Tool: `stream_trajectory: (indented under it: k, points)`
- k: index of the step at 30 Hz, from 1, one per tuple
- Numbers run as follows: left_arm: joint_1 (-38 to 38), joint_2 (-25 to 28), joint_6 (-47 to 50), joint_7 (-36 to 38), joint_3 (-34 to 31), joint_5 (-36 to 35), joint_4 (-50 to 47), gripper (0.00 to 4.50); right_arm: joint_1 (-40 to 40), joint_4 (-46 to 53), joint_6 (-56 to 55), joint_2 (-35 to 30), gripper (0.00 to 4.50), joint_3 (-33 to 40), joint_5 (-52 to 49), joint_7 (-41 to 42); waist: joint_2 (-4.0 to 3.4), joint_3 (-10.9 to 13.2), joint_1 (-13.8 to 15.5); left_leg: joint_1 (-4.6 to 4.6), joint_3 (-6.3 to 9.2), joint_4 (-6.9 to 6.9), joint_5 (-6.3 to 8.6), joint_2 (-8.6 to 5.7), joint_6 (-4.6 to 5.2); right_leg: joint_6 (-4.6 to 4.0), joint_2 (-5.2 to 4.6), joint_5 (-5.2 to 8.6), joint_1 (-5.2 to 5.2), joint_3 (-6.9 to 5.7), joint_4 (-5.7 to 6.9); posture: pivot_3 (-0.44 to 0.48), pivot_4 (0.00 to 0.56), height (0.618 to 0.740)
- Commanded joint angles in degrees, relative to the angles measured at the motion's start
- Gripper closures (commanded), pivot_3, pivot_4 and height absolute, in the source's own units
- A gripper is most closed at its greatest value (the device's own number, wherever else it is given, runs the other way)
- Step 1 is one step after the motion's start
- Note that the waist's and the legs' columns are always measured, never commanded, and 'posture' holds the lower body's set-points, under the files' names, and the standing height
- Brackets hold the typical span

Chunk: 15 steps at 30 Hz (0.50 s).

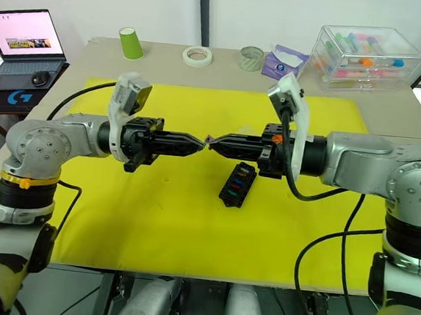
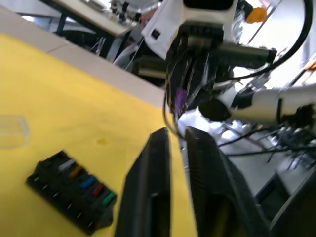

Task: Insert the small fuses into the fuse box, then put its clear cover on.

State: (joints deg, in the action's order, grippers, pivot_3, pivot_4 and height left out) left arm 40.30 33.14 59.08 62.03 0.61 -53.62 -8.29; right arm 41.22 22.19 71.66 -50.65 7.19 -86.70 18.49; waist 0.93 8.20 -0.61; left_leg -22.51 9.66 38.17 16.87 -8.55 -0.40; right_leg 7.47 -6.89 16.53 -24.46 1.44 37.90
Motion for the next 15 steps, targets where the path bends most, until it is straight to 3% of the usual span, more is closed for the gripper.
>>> stream_trajectory:
  k: [1,8,15]
  points:
    - [-1.36,2.19,-6.81,4.38,2.88,5.12,-2.74,2.55,0.49,1.14,-0.87,-2.92,4.50,-0.39,6.03,2.29,0.00,0.00,0.00,0.00,0.00,-0.01,0.00,0.00,0.00,0.00,0.00,0.00,0.00,0.00,0.00,0.000,0.150,0.740]
    - [-4.53,1.31,-26.74,8.29,10.68,20.10,-2.80,0.10,-2.09,4.76,-7.86,-8.37,4.50,-10.26,27.36,12.18,-0.01,0.01,0.19,0.00,-0.03,-0.02,0.00,0.00,0.00,0.00,-0.01,0.00,0.01,0.00,-0.05,0.000,0.150,0.740]
    - [-6.50,-3.23,-38.08,4.88,13.72,29.85,1.95,0.04,-3.92,4.03,-15.49,-8.34,4.50,-16.87,42.11,19.24,-0.02,0.02,0.11,-0.01,-0.04,-0.05,0.00,0.01,0.00,0.00,0.00,0.00,0.01,-0.01,-0.09,0.000,0.150,0.740]
